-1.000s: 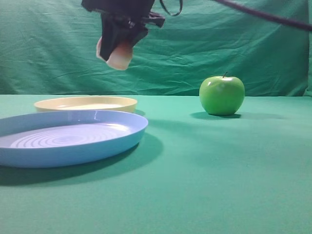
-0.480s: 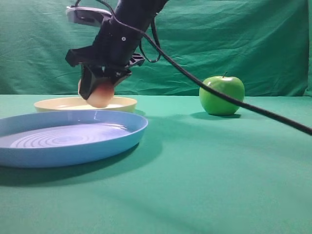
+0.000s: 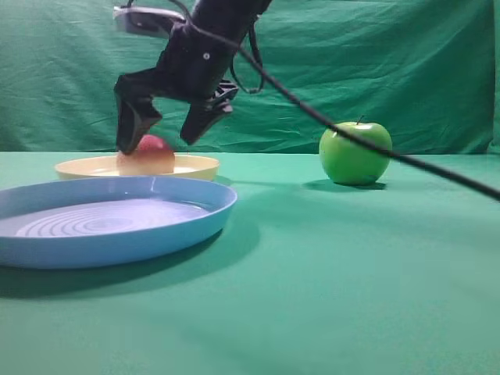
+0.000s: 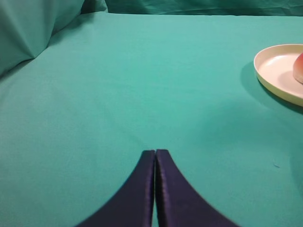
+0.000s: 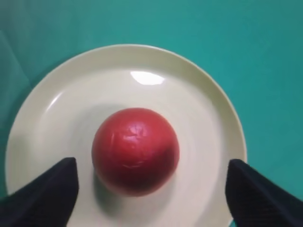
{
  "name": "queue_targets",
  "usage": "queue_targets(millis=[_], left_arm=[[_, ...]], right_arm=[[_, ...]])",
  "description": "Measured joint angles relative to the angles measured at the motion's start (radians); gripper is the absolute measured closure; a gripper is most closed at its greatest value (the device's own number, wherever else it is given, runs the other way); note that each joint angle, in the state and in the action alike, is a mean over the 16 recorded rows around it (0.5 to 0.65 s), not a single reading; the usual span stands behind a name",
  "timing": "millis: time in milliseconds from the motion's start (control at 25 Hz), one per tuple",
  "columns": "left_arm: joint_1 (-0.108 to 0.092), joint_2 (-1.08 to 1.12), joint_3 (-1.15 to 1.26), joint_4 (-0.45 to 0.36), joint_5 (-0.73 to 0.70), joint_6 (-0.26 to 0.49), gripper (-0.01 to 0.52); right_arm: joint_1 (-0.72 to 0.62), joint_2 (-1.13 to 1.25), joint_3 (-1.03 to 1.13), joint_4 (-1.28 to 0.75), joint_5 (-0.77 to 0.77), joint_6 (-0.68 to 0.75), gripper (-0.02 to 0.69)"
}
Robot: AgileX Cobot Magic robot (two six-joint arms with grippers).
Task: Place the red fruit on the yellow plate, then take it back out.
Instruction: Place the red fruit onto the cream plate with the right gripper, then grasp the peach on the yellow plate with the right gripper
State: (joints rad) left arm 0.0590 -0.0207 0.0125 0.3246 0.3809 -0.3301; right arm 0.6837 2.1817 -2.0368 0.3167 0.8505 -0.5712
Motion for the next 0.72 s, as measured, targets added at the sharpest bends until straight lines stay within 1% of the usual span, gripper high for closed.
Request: queue_targets(millis=[200,280,360,480,720], left_arm=[[0.0,0.0,0.0,0.0,0.0,0.0,0.514],[0.0,0.0,0.0,0.0,0.0,0.0,0.514],[0.0,0.0,0.0,0.0,0.0,0.0,0.514],[0.0,0.0,0.0,0.0,0.0,0.0,0.514],[0.0,0.0,0.0,0.0,0.0,0.0,0.514]], right_arm=[[-0.01,-0.13,0.0,-0.006,0.11,0.076,0.528],[-0.012,-0.182,0.0,-0.014,0.151,0.113,0.586],[-0.013,-0.235,0.0,-0.026,0.191,0.15,0.627],[-0.013,-0.313,0.0,-0.045,0.246,0.202,0.659],[-0.013,-0.463,0.0,-0.086,0.336,0.286,0.665]])
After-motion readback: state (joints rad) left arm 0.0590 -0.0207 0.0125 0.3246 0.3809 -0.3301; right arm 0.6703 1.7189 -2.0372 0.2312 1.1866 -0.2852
